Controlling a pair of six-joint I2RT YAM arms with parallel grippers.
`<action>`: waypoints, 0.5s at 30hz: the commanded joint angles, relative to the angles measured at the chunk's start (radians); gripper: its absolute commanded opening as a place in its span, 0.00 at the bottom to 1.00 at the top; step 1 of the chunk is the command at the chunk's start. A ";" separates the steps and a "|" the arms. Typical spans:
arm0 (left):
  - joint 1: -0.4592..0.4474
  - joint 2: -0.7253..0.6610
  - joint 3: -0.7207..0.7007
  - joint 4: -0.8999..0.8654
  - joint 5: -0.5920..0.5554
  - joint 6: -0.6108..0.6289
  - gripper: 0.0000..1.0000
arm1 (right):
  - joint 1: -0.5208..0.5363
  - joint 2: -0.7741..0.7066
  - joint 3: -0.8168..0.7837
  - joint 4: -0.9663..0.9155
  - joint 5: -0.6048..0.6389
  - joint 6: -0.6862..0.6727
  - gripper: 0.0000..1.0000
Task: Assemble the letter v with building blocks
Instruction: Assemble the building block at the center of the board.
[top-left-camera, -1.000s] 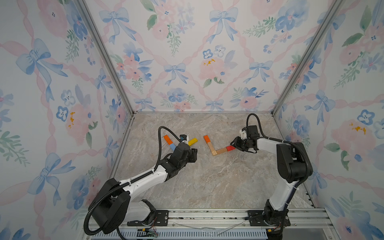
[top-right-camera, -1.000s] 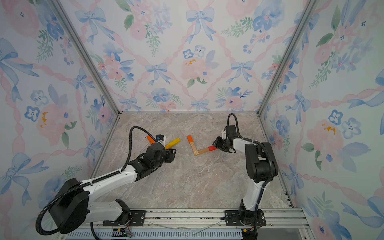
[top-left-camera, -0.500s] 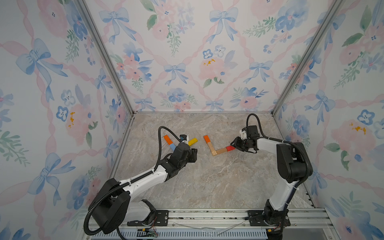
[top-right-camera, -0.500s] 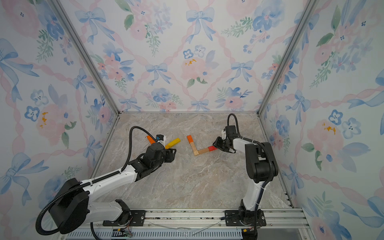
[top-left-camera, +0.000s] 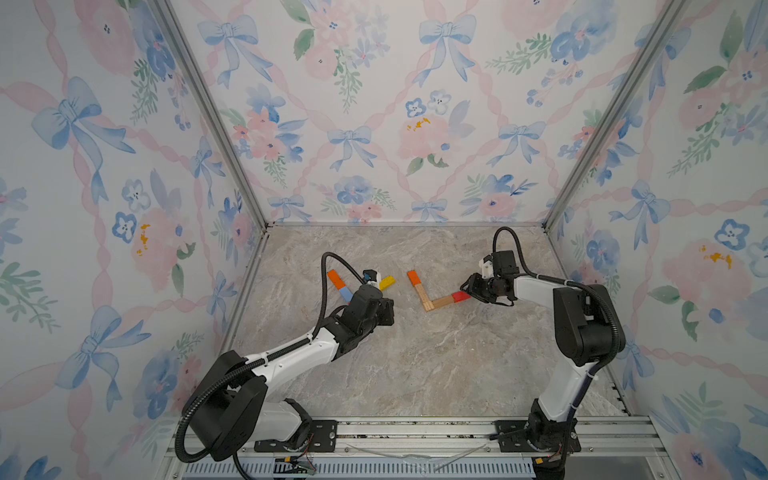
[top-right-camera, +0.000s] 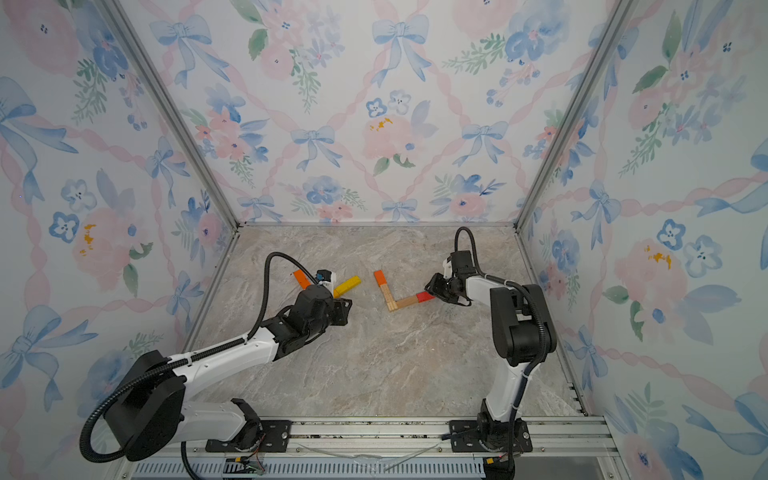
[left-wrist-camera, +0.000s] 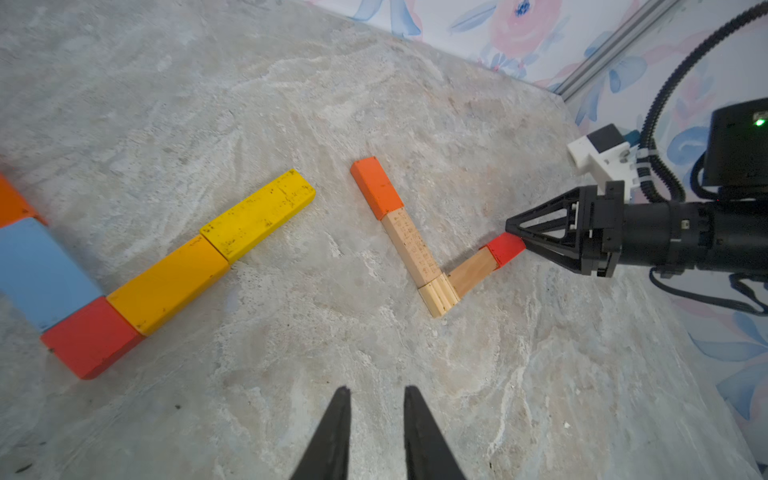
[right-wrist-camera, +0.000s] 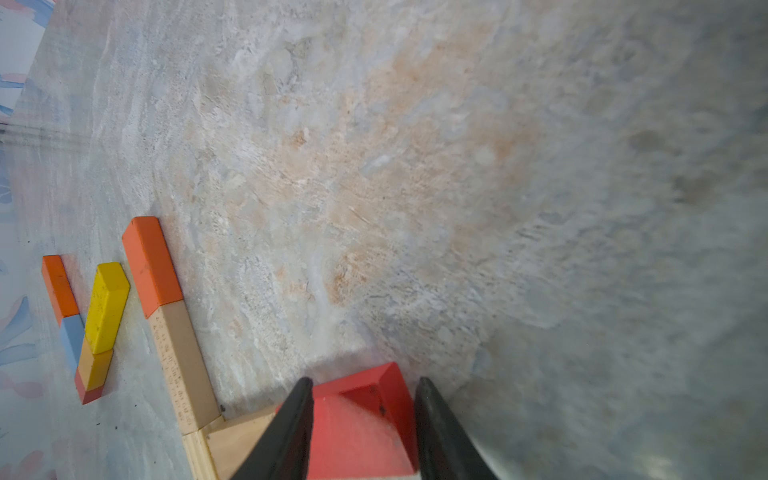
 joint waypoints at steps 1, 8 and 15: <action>0.000 0.068 0.026 0.072 0.135 -0.034 0.17 | 0.008 -0.022 0.014 -0.053 0.018 -0.009 0.45; -0.011 0.230 0.106 0.090 0.179 -0.065 0.13 | 0.006 -0.024 0.015 -0.055 0.016 -0.013 0.46; -0.011 0.357 0.177 0.091 0.249 -0.082 0.12 | -0.001 -0.032 0.004 -0.050 0.010 -0.012 0.47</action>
